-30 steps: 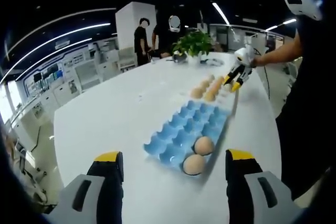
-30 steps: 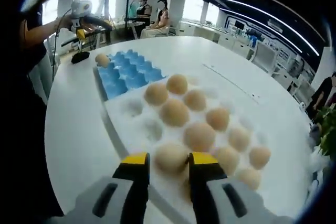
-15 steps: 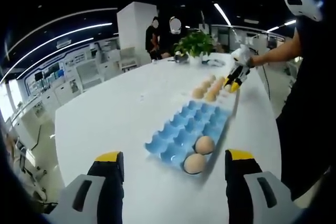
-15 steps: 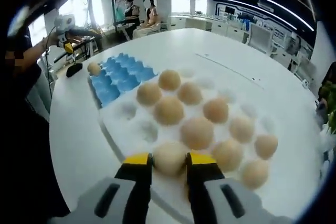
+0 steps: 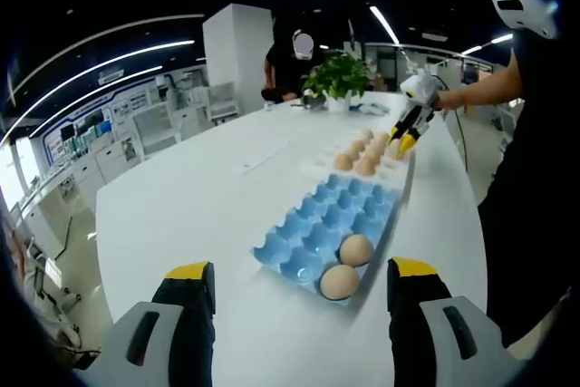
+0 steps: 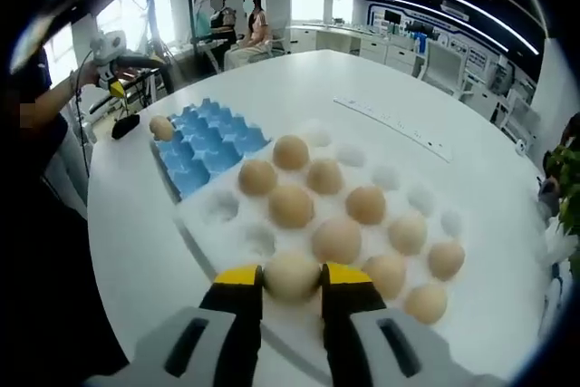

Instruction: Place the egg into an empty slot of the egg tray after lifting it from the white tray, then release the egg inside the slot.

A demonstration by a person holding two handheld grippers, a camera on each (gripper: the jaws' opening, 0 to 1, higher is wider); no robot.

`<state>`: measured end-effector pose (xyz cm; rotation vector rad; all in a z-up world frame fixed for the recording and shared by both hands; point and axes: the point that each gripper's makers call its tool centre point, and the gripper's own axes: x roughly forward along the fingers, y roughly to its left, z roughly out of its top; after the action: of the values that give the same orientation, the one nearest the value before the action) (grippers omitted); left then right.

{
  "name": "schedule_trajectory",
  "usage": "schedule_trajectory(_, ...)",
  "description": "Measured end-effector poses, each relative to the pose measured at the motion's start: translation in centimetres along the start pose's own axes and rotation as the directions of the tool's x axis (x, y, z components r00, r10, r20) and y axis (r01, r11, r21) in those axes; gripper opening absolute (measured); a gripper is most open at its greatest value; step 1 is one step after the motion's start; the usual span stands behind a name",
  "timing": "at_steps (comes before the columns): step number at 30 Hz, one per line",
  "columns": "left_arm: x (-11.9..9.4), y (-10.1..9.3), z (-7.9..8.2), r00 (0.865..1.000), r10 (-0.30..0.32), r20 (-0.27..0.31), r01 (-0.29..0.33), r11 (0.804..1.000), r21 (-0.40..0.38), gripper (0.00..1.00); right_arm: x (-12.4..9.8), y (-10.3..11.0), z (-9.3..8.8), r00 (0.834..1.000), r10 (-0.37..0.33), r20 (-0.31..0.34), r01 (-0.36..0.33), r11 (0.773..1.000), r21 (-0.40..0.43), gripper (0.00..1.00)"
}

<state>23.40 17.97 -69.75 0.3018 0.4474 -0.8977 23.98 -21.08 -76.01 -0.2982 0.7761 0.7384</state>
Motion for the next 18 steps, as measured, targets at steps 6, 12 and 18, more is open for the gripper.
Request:
schedule_trajectory(6, -0.1, 0.1, -0.2, 1.0, -0.001, 0.001, 0.001, 1.0, -0.003, 0.78, 0.2, 1.0, 0.7, 0.999, 0.04, 0.028, -0.041, 0.998, 0.054, 0.24)
schedule_trajectory(12, -0.3, 0.3, -0.4, 1.0, 0.005, -0.001, -0.005, 1.0, -0.005, 0.78, 0.4, 2.1, 2.4, 0.998, 0.049, 0.043, -0.049, 0.999, -0.002, 0.24)
schedule_trajectory(18, -0.4, 0.3, -0.4, 1.0, 0.003, -0.001, -0.003, 1.0, -0.007, 0.78, 1.5, 4.1, 3.7, 0.993, 0.106, 0.051, -0.105, 0.994, -0.036, 0.24)
